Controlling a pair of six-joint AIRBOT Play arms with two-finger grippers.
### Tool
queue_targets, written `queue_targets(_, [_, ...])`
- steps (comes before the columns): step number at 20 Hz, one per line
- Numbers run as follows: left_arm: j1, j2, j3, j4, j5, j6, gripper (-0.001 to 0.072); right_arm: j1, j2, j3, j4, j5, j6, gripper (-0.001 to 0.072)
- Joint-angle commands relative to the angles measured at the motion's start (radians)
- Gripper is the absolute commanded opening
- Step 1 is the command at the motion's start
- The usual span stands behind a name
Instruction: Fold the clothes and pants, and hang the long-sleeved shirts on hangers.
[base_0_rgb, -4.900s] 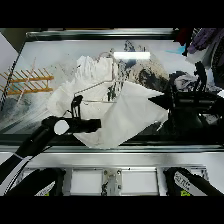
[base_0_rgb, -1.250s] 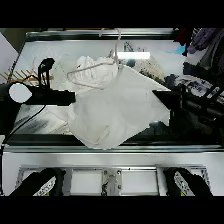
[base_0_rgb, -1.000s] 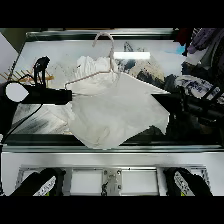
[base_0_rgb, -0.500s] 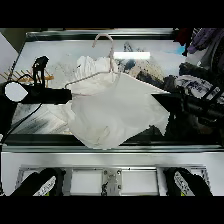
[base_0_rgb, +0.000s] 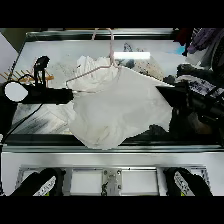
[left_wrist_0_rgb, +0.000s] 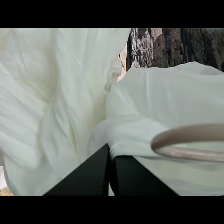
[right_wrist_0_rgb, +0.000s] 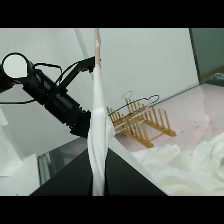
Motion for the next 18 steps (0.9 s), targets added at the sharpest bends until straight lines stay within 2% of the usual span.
queue_targets(1, [-0.001,0.001,0.0,-0.026,-0.001,0.001,0.0015,0.0,0.001,0.0,-0.001,-0.041,-0.002,0.001])
queue_targets(5, [-0.002,0.001,0.0,-0.095,0.017,0.021,0.0015,0.01,0.0,0.0,-0.027,-0.063,0.0,0.0009])
queue_targets(12, [-0.052,0.0,0.0,-0.093,0.058,0.028,0.0015,0.099,-0.001,0.0,-0.024,-0.148,-0.011,0.001])
queue_targets(18, [-0.051,0.0,0.0,-0.091,0.057,0.029,0.0015,0.109,0.0,0.0,0.091,-0.15,-0.03,0.001])
